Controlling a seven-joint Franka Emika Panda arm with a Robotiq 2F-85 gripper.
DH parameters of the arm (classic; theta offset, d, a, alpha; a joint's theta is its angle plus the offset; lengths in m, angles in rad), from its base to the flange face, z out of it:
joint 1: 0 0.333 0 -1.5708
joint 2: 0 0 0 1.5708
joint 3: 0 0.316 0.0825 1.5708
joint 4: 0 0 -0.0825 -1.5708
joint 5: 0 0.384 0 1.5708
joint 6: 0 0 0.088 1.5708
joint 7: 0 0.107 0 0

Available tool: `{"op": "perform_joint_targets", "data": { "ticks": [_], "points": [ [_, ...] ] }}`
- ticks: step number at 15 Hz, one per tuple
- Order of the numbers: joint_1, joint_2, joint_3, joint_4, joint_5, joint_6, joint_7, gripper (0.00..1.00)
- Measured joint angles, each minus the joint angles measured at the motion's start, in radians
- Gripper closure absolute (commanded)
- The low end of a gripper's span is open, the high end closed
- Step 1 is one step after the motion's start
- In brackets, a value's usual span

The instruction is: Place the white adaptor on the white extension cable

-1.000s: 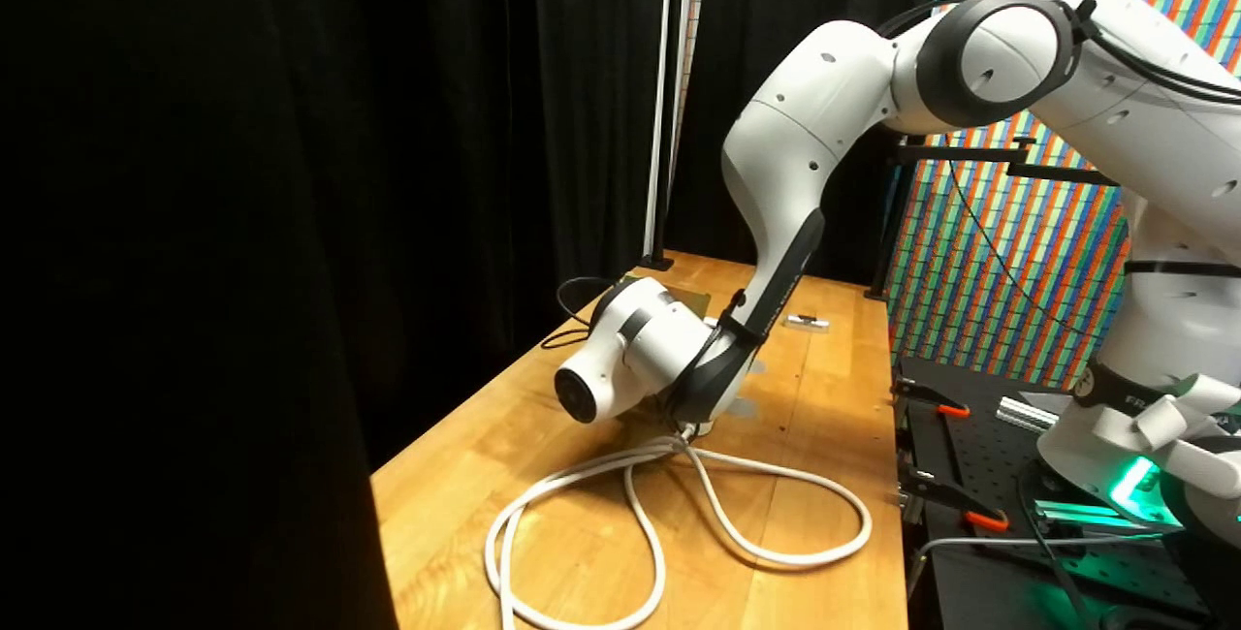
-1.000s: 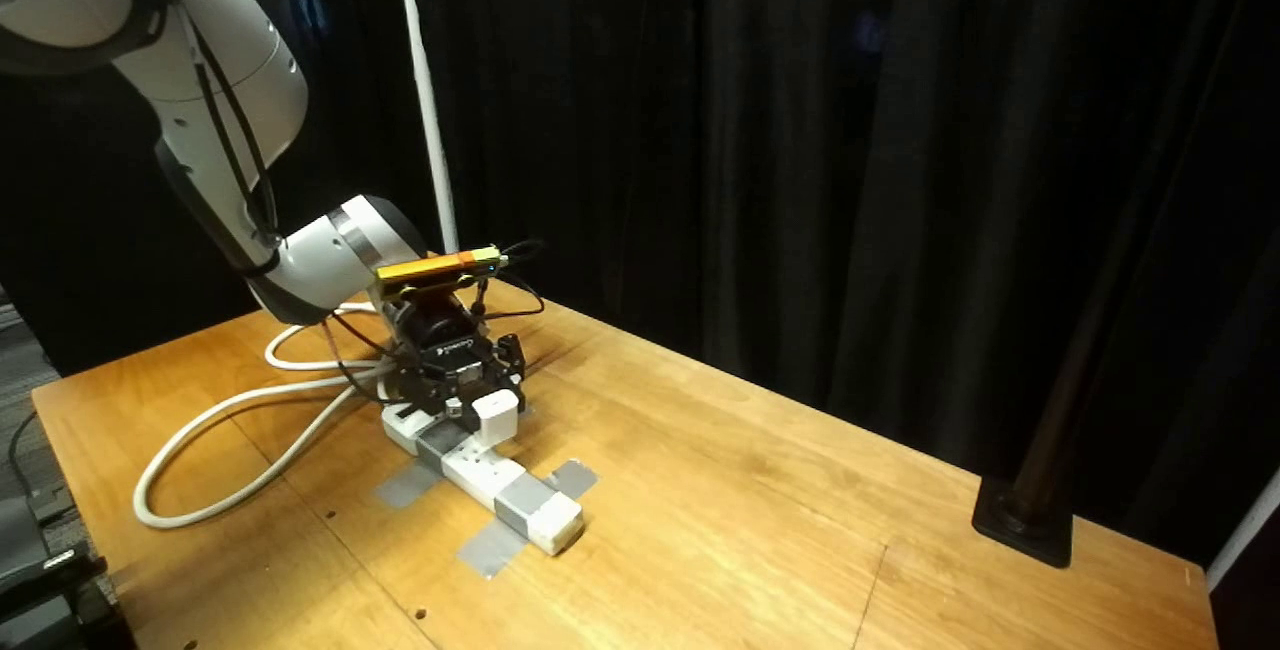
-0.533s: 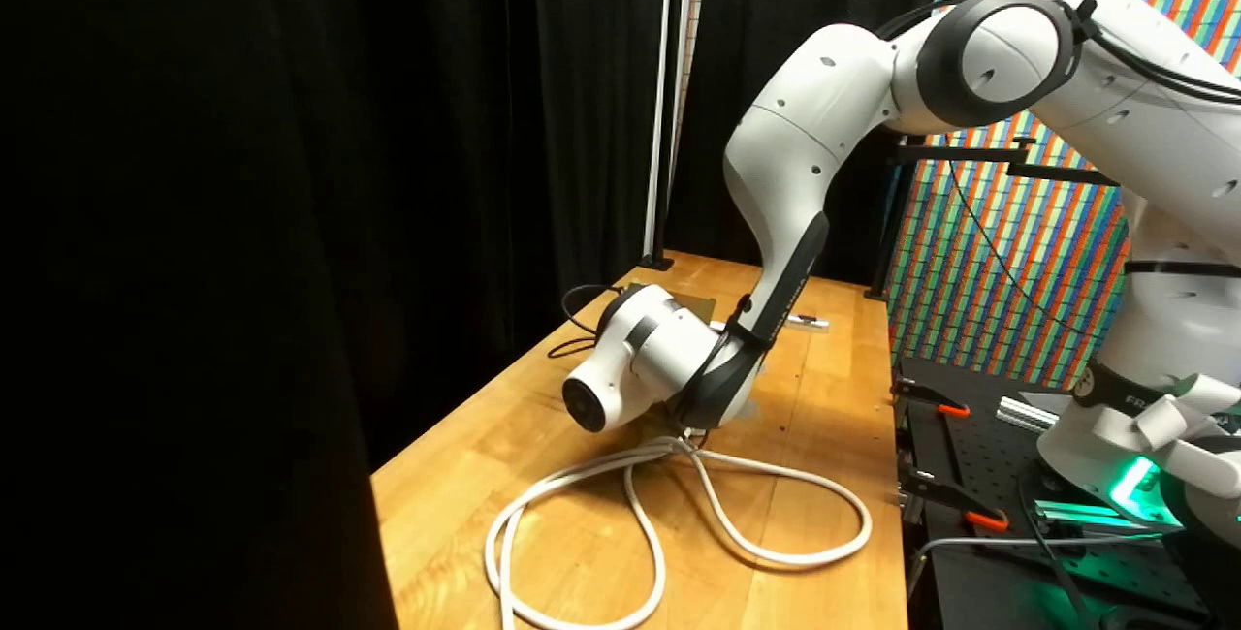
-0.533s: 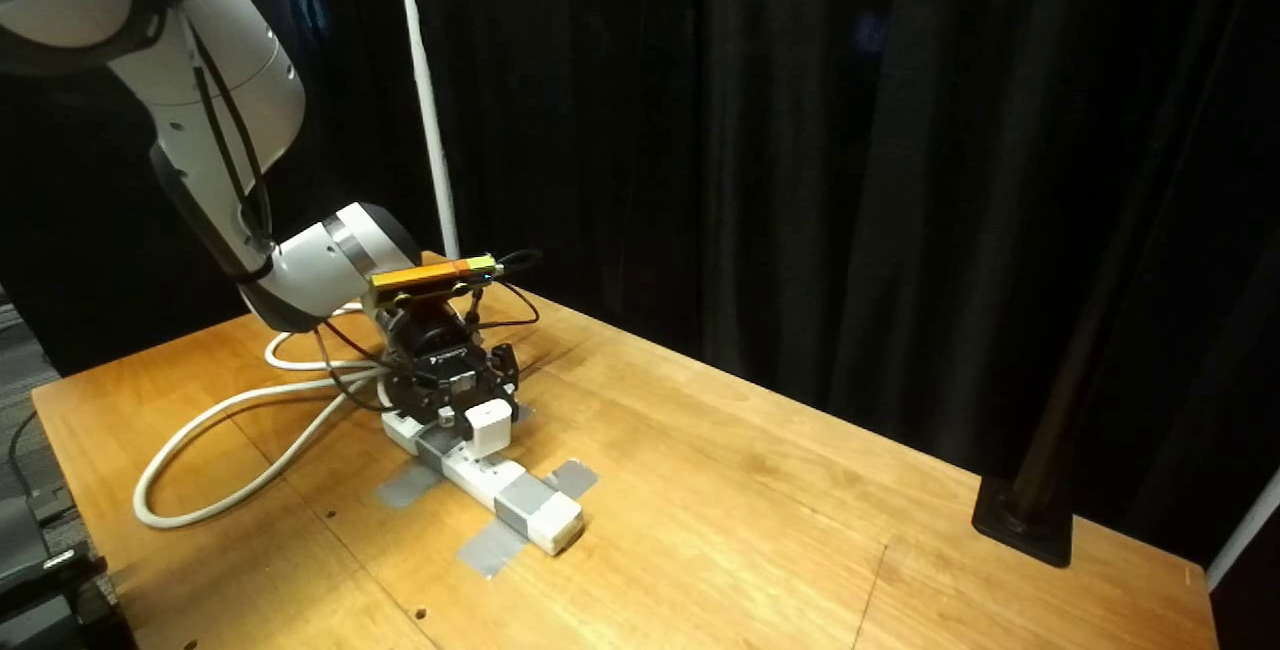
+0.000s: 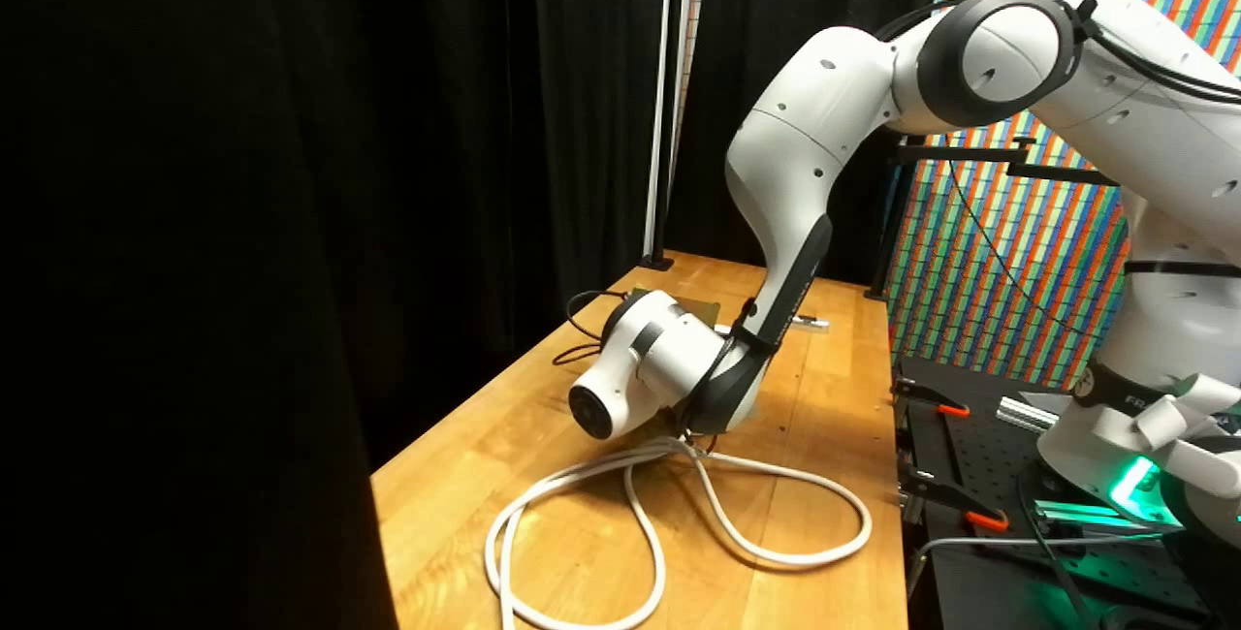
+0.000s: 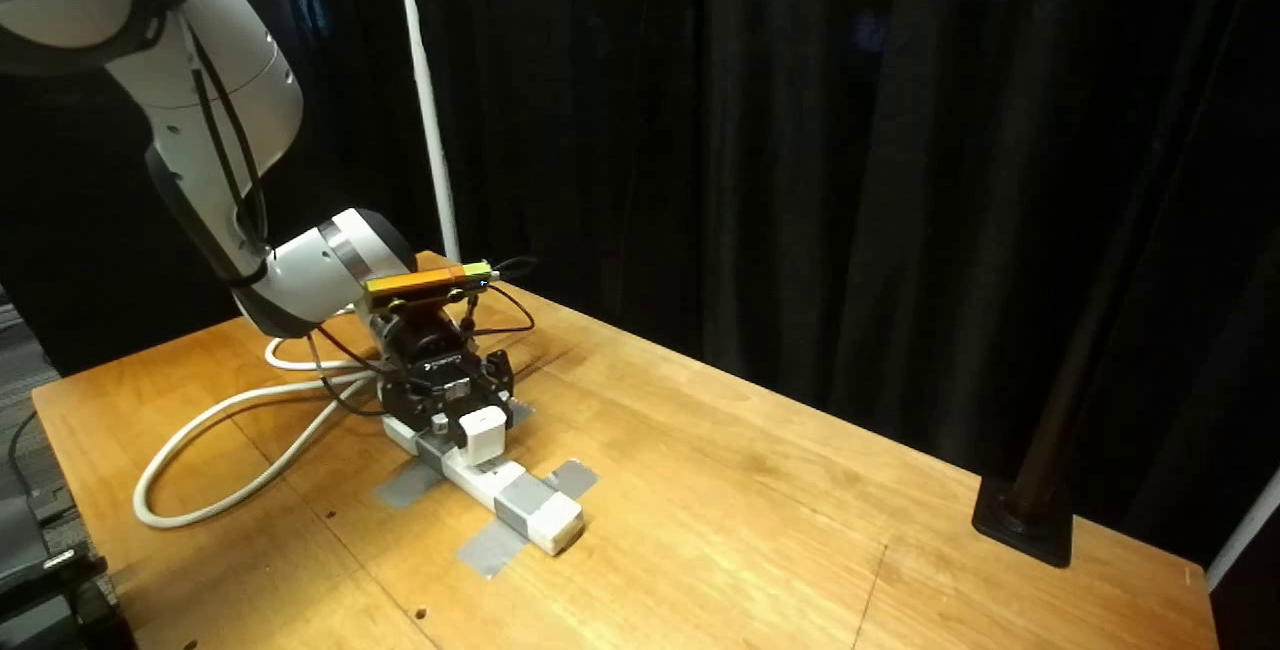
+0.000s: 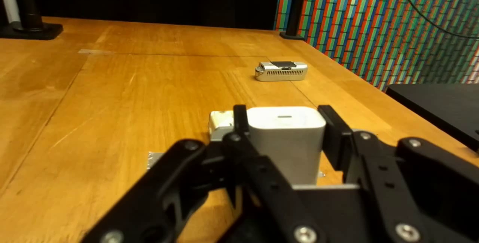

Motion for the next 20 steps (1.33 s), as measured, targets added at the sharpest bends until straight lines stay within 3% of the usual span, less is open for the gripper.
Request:
{"op": "perform_joint_targets", "data": {
  "ticks": [20],
  "points": [
    [0.0, 0.0, 0.001, -0.007, 0.006, -0.002, 0.087, 0.77]
  ]
}}
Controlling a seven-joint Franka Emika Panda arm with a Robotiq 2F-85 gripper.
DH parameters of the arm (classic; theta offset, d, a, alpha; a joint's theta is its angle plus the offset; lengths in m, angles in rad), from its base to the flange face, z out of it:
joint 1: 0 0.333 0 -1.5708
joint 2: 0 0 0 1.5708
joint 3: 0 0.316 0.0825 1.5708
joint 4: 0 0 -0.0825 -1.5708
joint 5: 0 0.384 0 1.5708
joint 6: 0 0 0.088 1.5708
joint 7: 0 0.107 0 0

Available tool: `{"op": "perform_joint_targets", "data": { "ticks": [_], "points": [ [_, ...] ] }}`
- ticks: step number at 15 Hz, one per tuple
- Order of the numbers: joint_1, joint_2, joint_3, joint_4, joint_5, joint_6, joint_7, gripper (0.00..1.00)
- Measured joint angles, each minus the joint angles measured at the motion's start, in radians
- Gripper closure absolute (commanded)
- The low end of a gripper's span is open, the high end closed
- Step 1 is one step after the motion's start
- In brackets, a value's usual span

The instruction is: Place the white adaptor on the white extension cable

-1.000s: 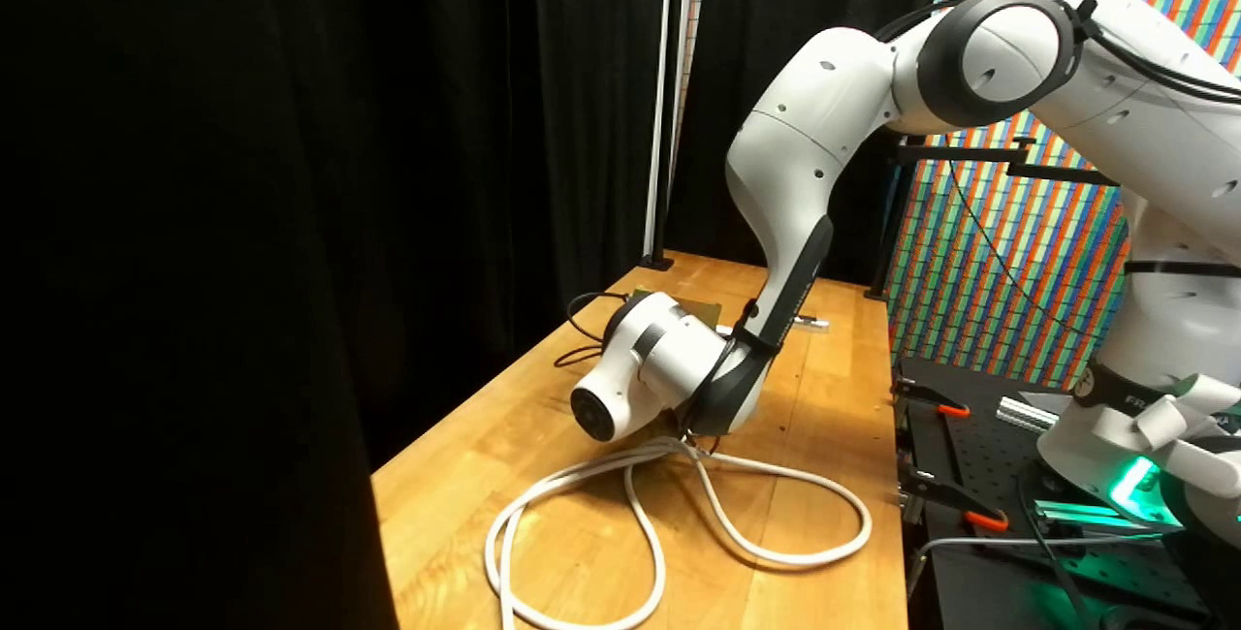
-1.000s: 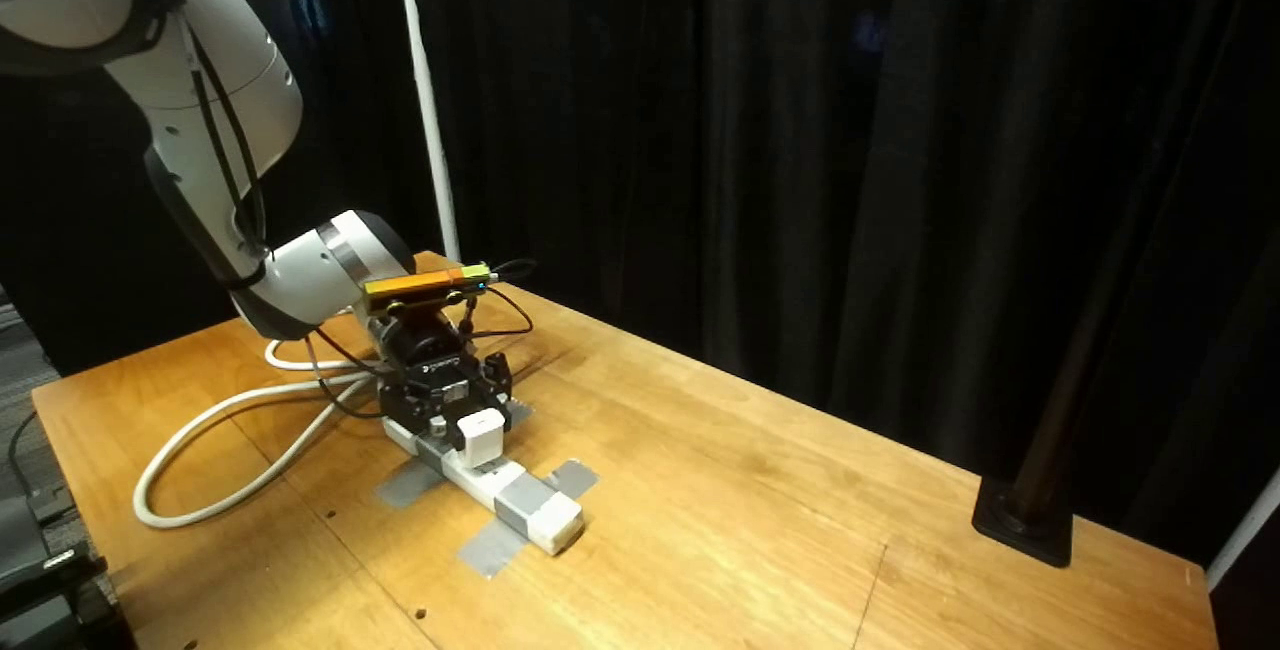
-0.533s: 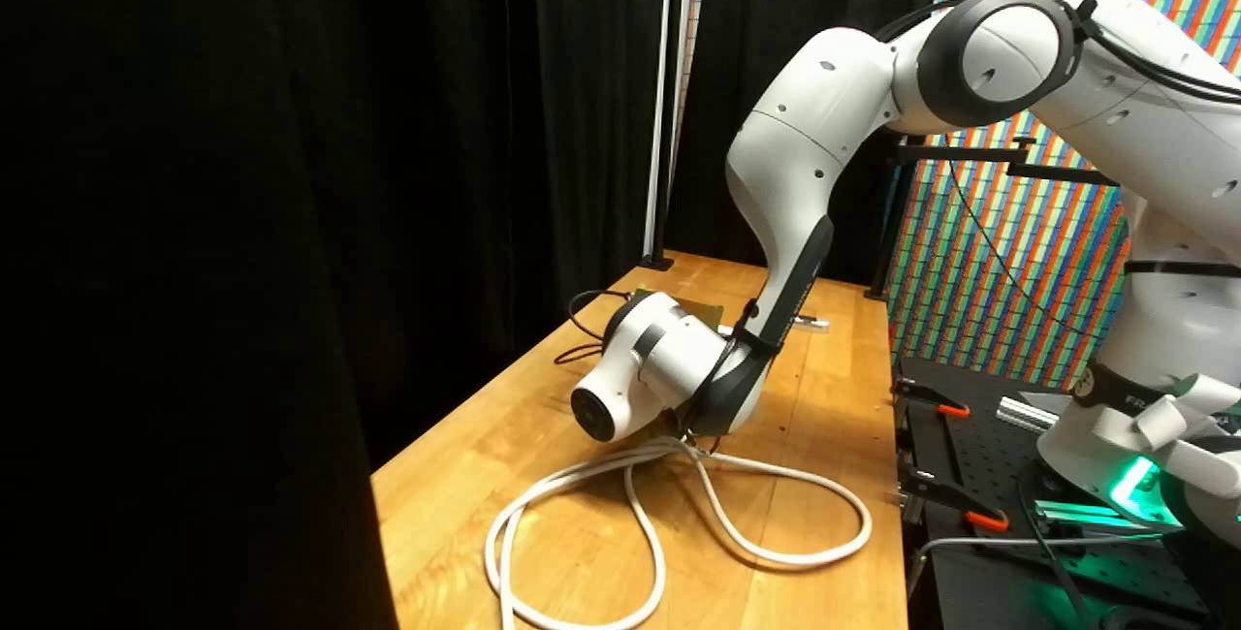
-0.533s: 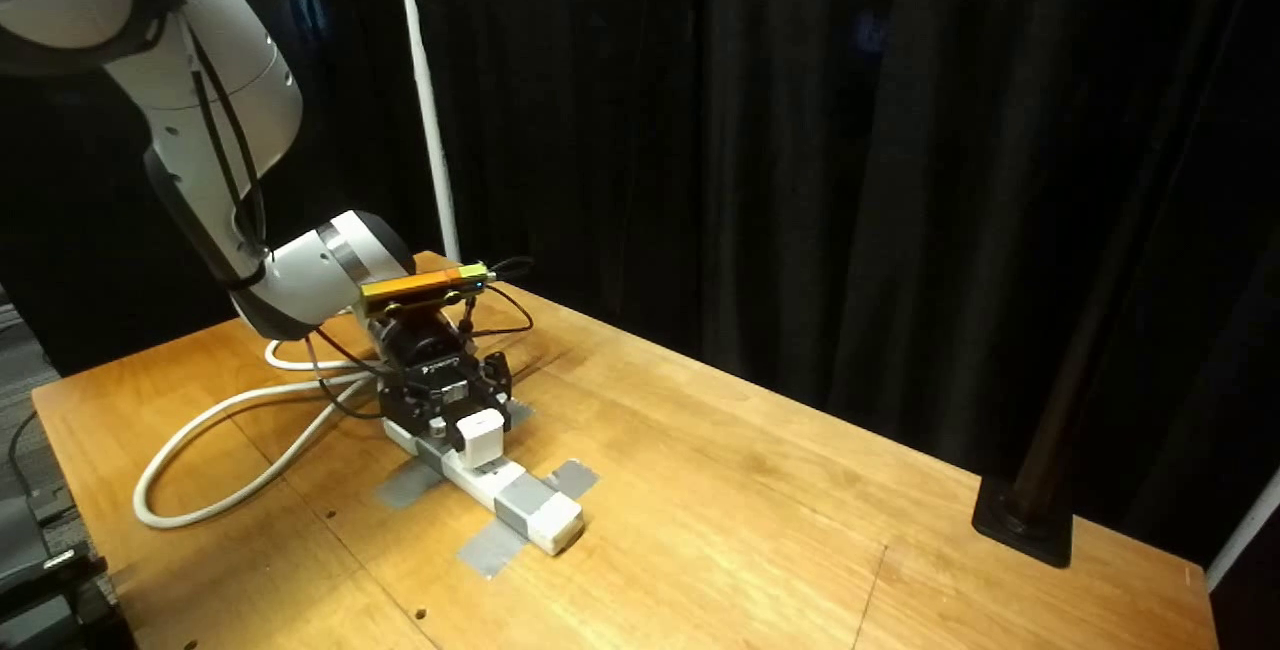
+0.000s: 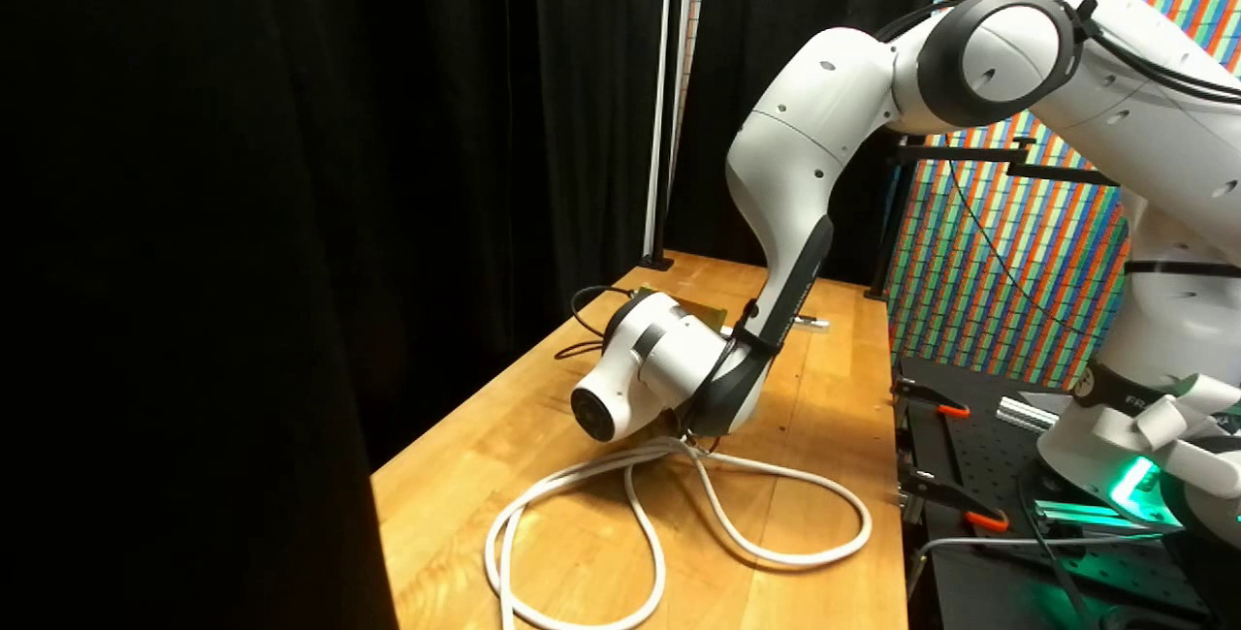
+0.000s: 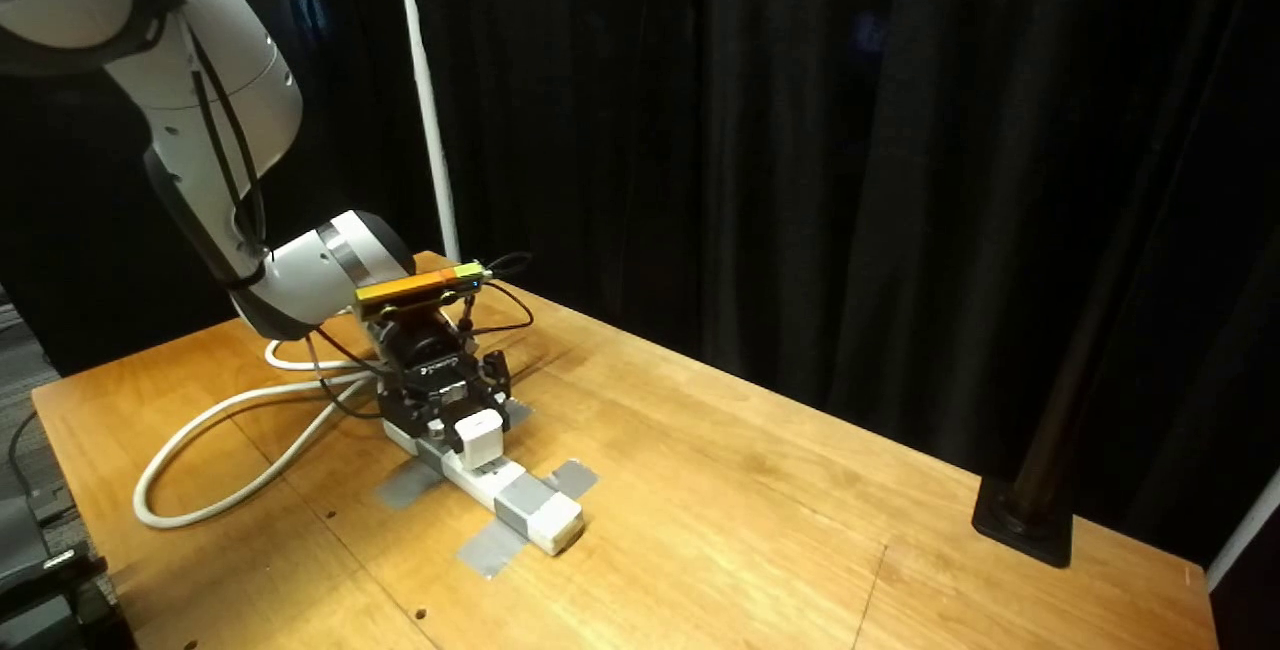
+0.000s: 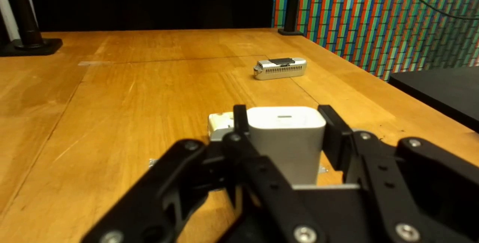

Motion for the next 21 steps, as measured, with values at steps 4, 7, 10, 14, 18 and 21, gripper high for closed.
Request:
{"op": "perform_joint_targets", "data": {
  "ticks": [4, 7, 10, 14, 18, 21],
  "points": [
    [0.0, 0.0, 0.0, 0.0, 0.004, -0.001, 0.026, 0.77],
    [0.0, 0.001, 0.0, 0.0, 0.008, -0.003, 0.043, 0.77],
    [0.0, 0.003, 0.0, 0.0, 0.01, -0.009, 0.051, 0.77],
    [0.0, 0.007, 0.0, 0.0, 0.01, -0.015, 0.05, 0.77],
    [0.0, 0.007, 0.0, 0.0, 0.01, -0.015, 0.05, 0.77],
    [0.0, 0.006, 0.003, 0.001, 0.01, -0.015, 0.05, 0.77]
  ]
}}
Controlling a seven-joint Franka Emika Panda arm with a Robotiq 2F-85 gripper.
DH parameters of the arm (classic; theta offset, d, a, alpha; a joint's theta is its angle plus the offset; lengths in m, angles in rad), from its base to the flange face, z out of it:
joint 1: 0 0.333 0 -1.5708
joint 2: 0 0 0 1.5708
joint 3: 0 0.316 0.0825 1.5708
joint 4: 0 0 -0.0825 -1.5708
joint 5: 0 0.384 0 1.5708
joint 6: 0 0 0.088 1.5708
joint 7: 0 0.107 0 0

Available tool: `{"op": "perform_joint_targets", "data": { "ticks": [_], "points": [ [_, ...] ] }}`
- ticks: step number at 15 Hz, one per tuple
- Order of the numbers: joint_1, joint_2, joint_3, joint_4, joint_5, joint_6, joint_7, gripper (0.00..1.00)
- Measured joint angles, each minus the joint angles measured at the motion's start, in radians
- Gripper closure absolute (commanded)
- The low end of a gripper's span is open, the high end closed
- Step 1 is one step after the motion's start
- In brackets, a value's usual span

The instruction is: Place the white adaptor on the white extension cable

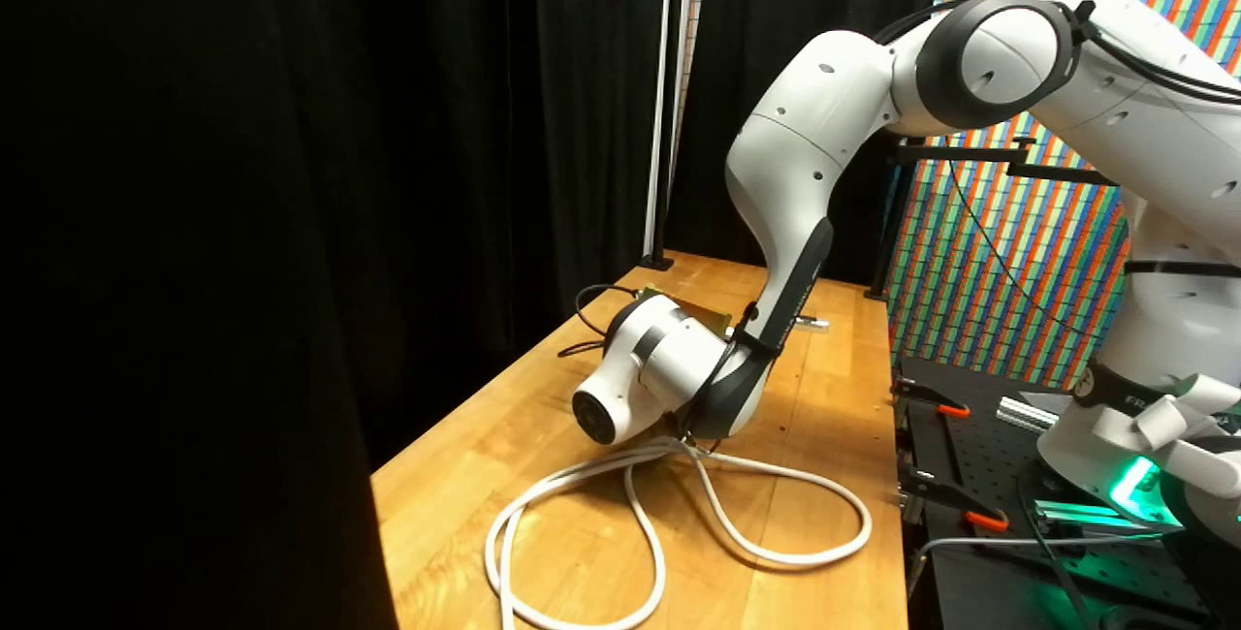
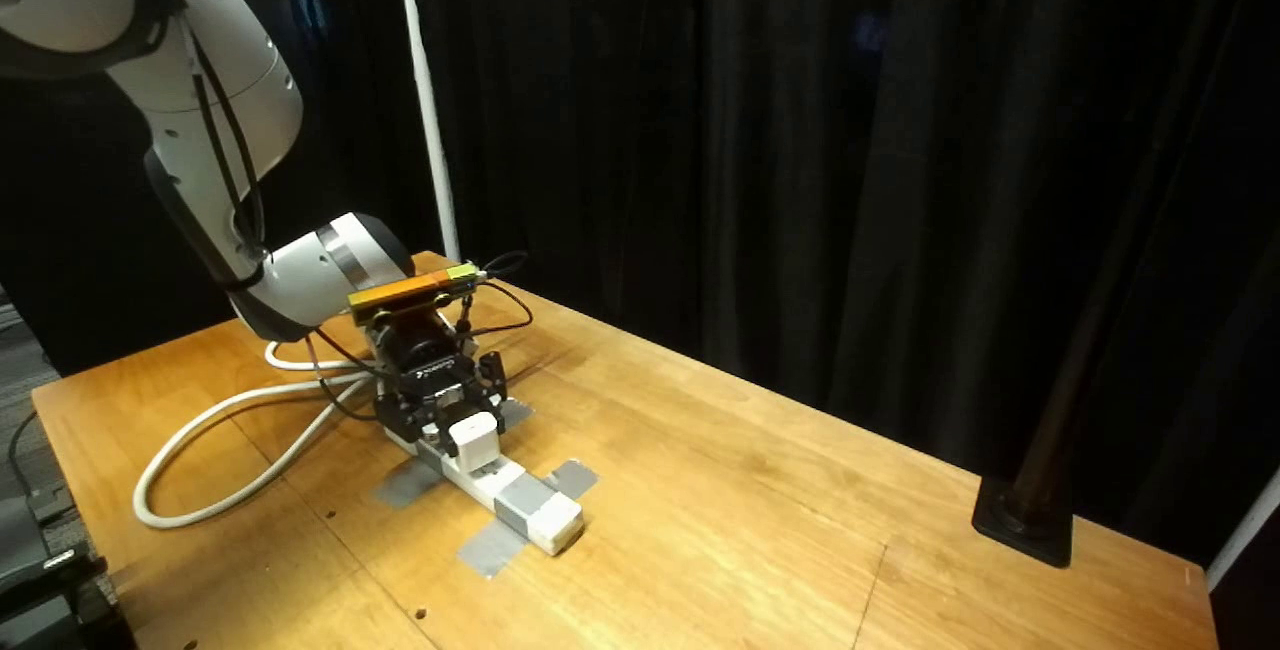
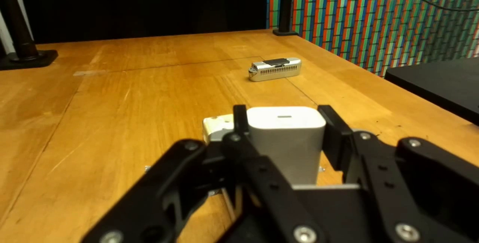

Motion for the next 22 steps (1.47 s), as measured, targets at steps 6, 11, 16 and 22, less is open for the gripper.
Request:
{"op": "perform_joint_targets", "data": {
  "ticks": [6, 11, 16, 22],
  "points": [
    [0.0, -0.01, 0.03, 0.0, 0.006, 0.002, -0.002, 0.77],
    [0.001, -0.018, 0.043, 0.0, 0.006, 0.012, -0.002, 0.77],
    [0.004, -0.019, 0.043, 0.0, -0.001, 0.016, -0.007, 0.77],
    [0.007, -0.019, 0.043, -0.008, -0.023, 0.019, -0.043, 0.77]
  ]
}}
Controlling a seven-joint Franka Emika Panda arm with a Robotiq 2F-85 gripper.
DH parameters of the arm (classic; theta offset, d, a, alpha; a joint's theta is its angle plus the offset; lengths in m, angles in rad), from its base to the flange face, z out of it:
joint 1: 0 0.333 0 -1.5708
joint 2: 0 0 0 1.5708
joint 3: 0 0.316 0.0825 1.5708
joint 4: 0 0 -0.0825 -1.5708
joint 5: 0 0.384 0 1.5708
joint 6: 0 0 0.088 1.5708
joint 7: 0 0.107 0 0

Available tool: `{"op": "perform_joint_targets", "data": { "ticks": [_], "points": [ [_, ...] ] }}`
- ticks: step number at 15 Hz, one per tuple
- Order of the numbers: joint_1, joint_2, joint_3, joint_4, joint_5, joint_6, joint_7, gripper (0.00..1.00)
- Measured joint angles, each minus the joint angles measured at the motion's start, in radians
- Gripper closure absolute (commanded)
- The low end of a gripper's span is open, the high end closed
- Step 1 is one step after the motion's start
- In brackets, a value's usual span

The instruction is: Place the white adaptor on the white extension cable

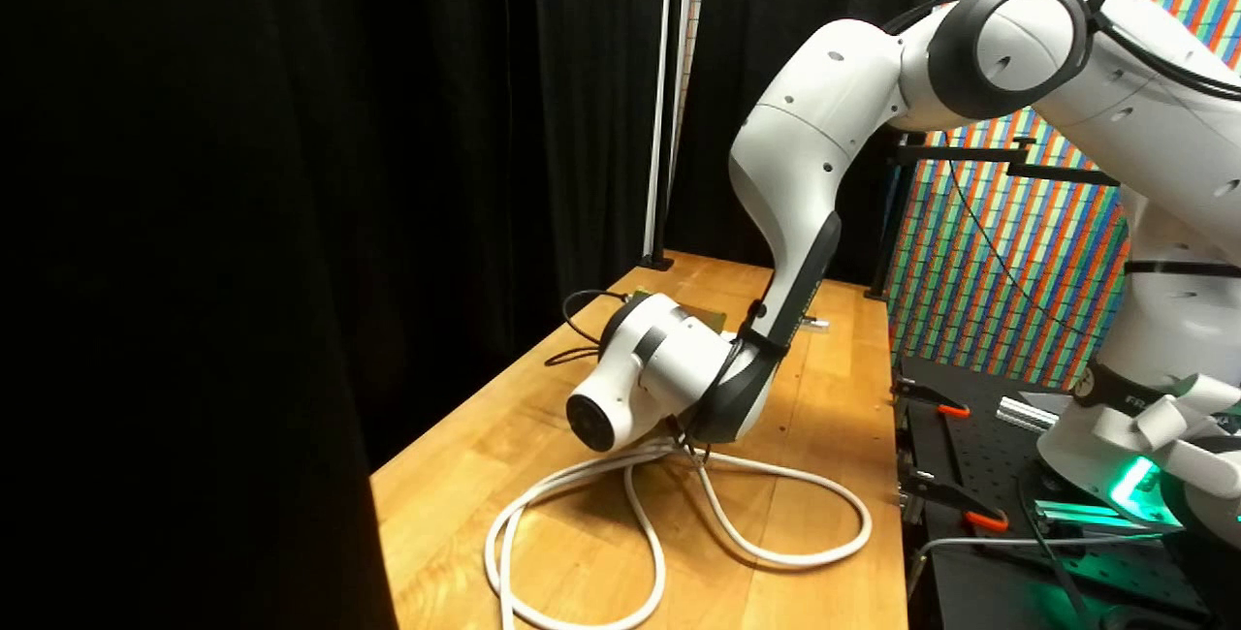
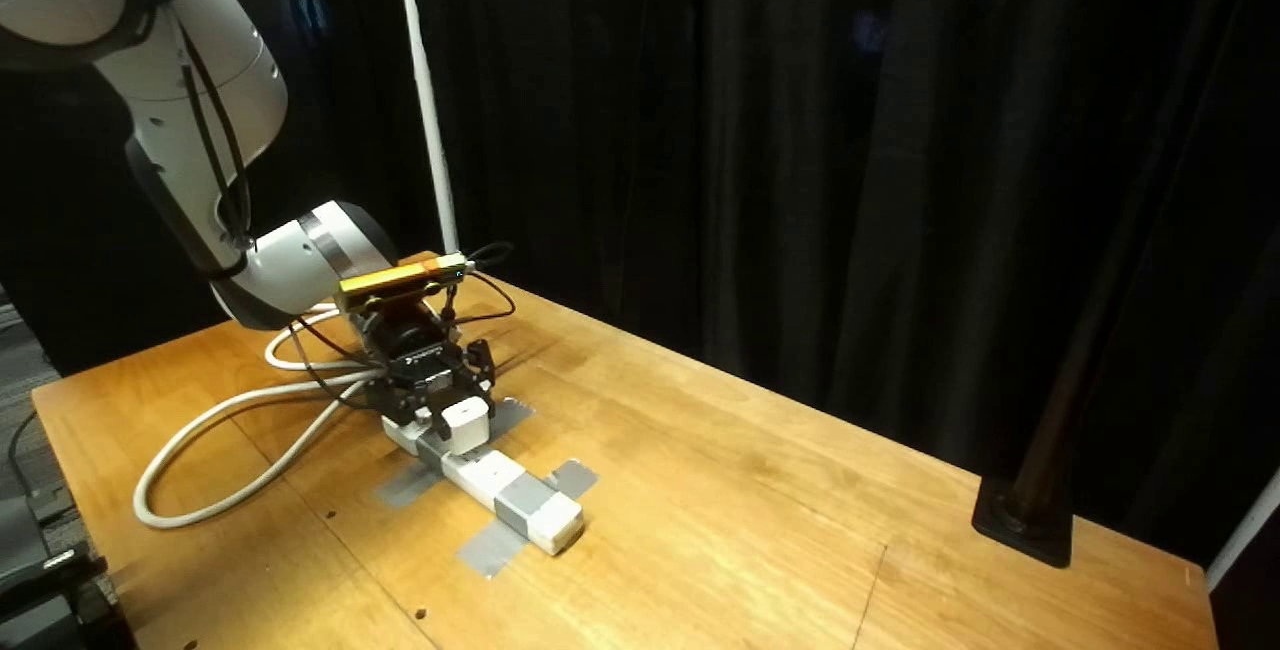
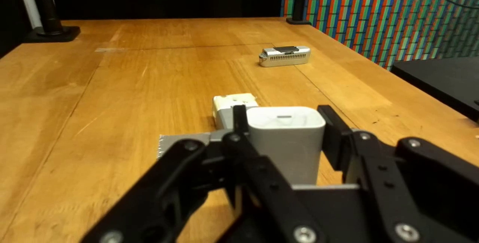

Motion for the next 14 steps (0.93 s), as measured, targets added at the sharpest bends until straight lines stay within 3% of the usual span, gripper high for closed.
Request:
{"op": "perform_joint_targets", "data": {
  "ticks": [14],
  "points": [
    [0.0, 0.0, 0.0, -0.003, -0.006, 0.001, -0.035, 0.77]
  ]
}}
